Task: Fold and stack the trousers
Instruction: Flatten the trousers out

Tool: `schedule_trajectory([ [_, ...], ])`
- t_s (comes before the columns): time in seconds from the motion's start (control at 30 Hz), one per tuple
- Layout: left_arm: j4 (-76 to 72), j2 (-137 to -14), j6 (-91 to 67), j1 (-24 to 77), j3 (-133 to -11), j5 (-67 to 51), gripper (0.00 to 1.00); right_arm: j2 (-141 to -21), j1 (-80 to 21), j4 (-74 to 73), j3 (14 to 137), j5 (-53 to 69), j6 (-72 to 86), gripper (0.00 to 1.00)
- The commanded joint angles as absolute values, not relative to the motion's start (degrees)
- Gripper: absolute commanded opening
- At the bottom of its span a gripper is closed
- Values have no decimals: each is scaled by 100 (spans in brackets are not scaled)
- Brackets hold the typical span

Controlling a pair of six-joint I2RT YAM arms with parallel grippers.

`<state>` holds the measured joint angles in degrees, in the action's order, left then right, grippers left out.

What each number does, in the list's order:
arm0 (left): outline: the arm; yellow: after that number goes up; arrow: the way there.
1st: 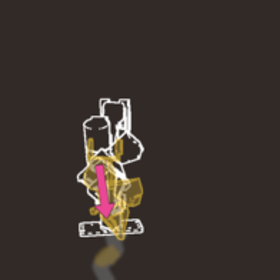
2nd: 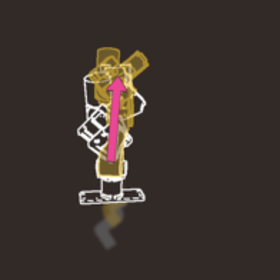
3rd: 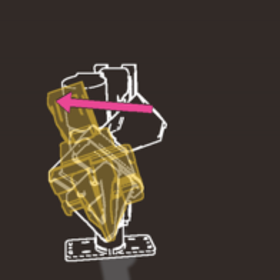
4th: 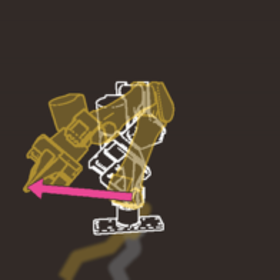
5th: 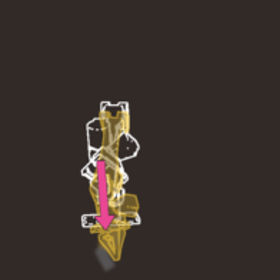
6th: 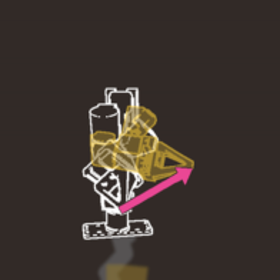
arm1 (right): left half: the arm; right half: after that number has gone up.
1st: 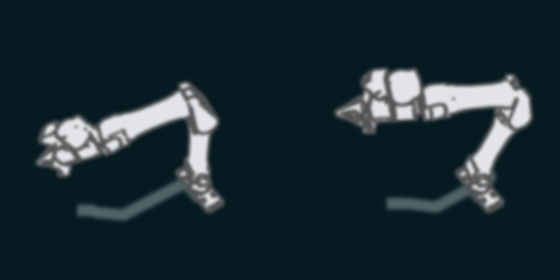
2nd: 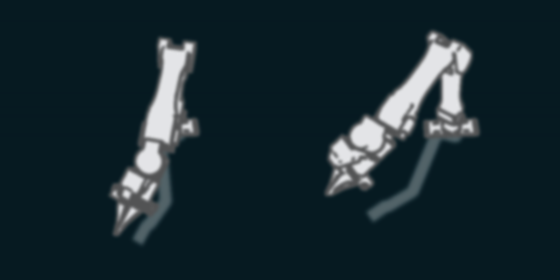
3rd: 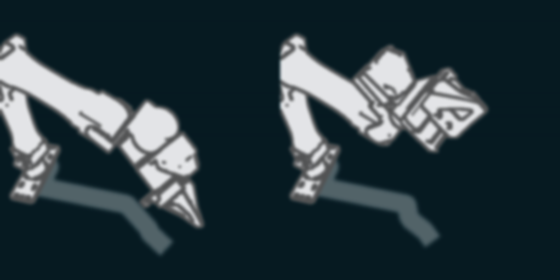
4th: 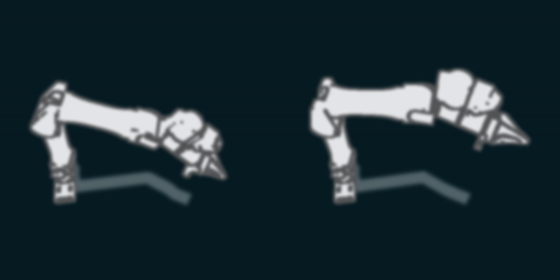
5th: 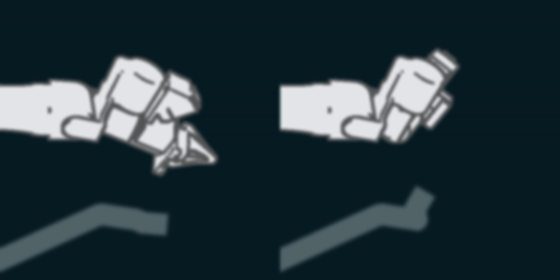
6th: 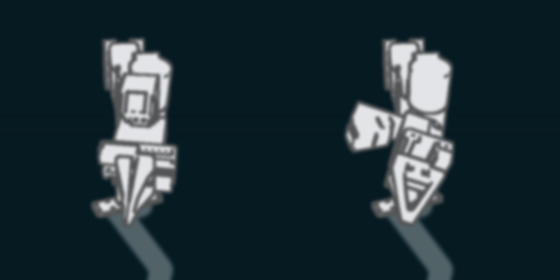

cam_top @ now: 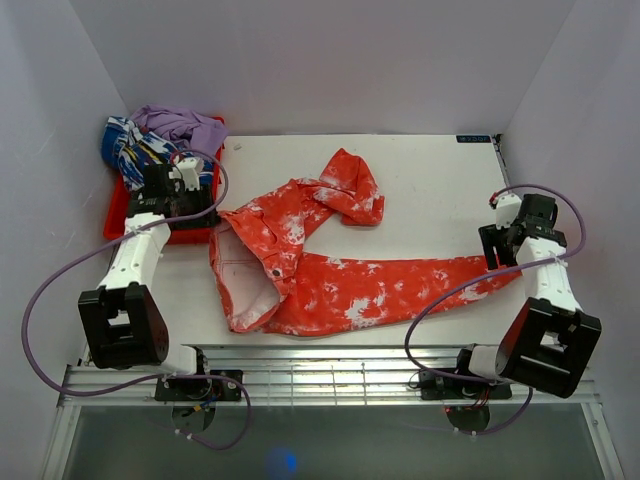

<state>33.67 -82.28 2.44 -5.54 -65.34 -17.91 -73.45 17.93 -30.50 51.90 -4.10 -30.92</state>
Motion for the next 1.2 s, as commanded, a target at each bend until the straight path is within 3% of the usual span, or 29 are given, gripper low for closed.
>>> schedule_trajectory([
  [0.0,3138,-7981,299,-737,-6802,-1494,68,-7348,1942,-3373,5439,-203,-3340,80],
  [0.1,3181,-7884,334,-887,-6987,-1486,77,-7409,1942,-3673,5782,306,-3340,81],
  [0.23,3497,-7901,351,-1107,-7635,-1773,81,-7690,1907,-4401,6414,1508,-3532,74],
  [0.47,4490,-7805,501,-1107,-8464,-2750,91,-8226,1389,-4509,6478,2082,-3568,64],
  [0.57,5167,-7796,703,-1090,-8315,-3321,89,-8410,1038,-4439,6477,2232,-3524,60],
  [0.7,5510,-7769,966,-1090,-7289,-3165,85,-8771,581,-4298,6355,1987,-3691,53],
  [0.93,5099,-7620,1160,-1081,-6618,-3128,80,-9054,352,-4210,6002,1879,-3982,43],
  [1.17,4887,-7769,1634,-529,-7118,-3341,83,-10000,0,-3526,8267,2953,-2015,52],
])
